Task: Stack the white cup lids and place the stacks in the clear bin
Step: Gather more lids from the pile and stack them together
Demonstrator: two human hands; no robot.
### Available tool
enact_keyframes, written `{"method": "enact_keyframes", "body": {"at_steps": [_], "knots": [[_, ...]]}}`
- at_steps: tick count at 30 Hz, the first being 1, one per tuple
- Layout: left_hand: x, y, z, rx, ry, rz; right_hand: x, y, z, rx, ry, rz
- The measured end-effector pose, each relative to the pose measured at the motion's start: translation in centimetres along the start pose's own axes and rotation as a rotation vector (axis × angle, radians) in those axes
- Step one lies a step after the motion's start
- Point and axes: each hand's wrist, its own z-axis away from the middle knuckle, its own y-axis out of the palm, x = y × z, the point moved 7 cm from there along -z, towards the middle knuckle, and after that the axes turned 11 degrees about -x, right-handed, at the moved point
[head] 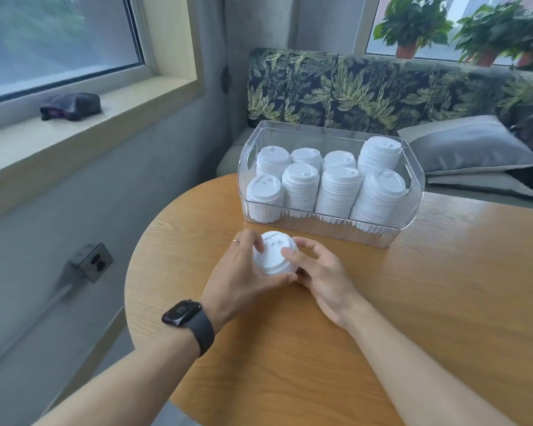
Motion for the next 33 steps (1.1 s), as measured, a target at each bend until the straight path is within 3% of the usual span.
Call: {"method": "enact_keyframes", "body": {"at_steps": [5,13,20,24,33], "knots": [[1.0,0.5,0.3,0.09,0.037,-0.006,0.0,-0.5,-0.6,-0.054,-0.023,-0.034],[-1.1,0.3,-0.4,0.232,0.15,-0.231,0.6,0.1,-1.6,-0.041,-0.121,0.215],[-3.9,-1.7,-4.7,-0.025,0.14,-0.24,1.1,-1.3,-1.8,-0.187,-0.13,-0.059],[-6.3,-2.7,-9.0,-0.154,0.157,-0.302,1.1,-1.9,-1.5,-0.22,-0.152,-0.072],[-6.0,-0.5,-14.5,-0.108,0.054,-0.691,1.0,-1.9,-1.1,-0.207,-0.187,-0.023]]}}
